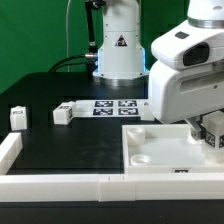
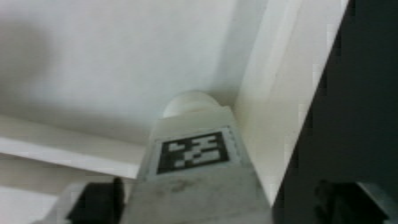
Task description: Assemble one leg
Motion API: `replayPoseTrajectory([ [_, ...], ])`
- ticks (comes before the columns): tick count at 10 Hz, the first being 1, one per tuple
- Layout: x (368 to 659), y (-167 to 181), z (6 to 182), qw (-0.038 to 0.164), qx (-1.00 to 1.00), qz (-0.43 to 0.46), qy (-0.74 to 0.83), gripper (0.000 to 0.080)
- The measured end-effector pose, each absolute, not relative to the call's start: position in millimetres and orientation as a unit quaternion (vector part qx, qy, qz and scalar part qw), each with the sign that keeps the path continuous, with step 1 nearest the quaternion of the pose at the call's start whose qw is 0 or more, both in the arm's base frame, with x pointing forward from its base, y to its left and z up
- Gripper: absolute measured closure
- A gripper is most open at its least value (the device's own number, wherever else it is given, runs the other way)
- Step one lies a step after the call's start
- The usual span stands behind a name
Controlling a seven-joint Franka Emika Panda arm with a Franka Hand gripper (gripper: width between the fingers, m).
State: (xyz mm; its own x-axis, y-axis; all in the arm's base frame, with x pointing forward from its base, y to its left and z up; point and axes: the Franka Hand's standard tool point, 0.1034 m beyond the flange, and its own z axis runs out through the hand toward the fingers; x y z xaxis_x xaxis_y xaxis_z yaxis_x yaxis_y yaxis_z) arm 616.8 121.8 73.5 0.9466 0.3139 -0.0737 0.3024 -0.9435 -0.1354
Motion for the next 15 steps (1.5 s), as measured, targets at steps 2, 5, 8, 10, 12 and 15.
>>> replayPoseTrajectory([
  [2,616.9,121.0,73.4,0.061,-0.985,0.047,-0.153,0.0507],
  [5,617.0,120.9,73.3,0.06,-0.989,0.049,-0.13,0.0507],
  [8,617.1,122.7,74.1,0.038,-0.993,0.057,0.093,0.0507],
  [10,616.8,122.8,73.3,0.031,-0.979,0.061,0.192,0.0507],
  [12,616.6,122.9,72.8,0.024,-0.949,0.065,0.307,0.0507],
  [15,615.4,127.3,72.5,0.013,-0.895,0.068,0.441,0.0507],
])
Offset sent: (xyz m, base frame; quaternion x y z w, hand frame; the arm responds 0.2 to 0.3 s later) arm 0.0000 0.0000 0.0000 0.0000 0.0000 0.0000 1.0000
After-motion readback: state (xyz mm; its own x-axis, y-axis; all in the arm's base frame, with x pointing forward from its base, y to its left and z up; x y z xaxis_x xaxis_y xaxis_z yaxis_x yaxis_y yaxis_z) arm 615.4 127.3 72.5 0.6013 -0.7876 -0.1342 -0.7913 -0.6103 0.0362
